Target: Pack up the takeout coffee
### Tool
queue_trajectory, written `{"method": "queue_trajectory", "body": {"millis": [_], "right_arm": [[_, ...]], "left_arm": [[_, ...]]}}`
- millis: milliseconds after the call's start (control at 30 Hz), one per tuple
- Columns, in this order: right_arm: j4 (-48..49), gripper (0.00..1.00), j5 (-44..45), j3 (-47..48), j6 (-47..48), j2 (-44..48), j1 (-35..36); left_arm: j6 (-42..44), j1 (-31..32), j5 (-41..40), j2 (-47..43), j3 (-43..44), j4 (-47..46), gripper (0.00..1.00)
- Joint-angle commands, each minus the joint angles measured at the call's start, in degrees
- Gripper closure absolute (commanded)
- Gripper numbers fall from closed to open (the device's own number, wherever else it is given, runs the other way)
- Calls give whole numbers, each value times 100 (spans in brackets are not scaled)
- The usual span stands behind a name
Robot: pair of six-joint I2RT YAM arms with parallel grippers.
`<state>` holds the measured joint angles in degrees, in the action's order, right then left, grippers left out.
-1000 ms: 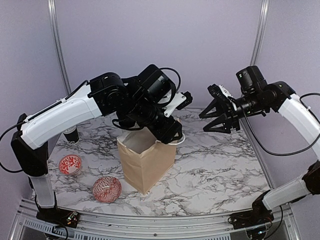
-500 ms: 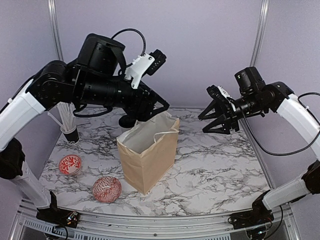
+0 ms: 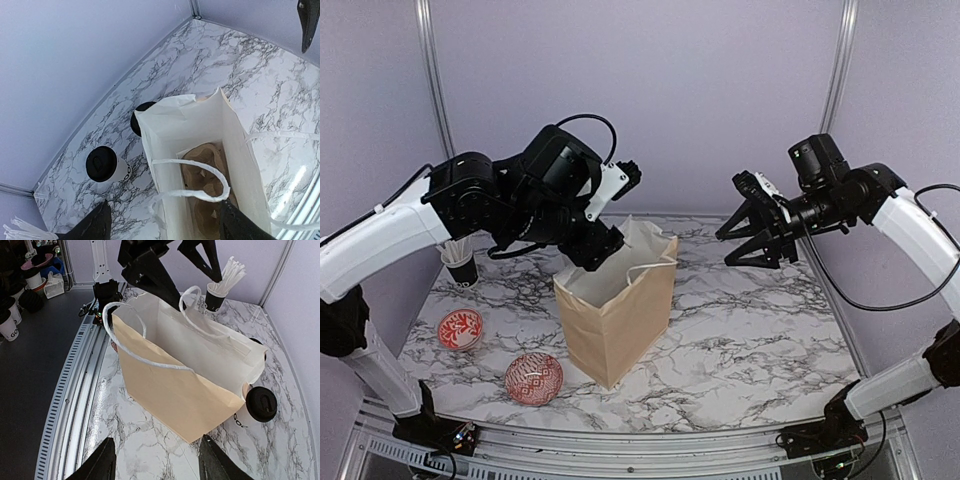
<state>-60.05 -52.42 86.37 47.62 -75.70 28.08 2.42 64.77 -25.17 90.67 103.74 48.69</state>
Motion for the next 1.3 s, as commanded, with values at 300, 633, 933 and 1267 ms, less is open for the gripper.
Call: {"method": "queue_trajectory", "body": {"millis": [300, 633, 933, 1267], "right_arm": [[55, 46, 88, -103, -32, 177, -30], [585, 54, 549, -106, -616, 240, -466], [963, 52, 994, -327, -1084, 12, -1118], [1305, 51, 1014, -671, -1196, -99, -1342]], "left_arm": [[695, -122, -280, 1172, 1285, 237, 69], [662, 56, 920, 1687, 2049, 54, 100], [633, 778, 2450, 1335, 1475, -689, 100], [479, 1461, 3845, 754, 266, -968, 100]]}}
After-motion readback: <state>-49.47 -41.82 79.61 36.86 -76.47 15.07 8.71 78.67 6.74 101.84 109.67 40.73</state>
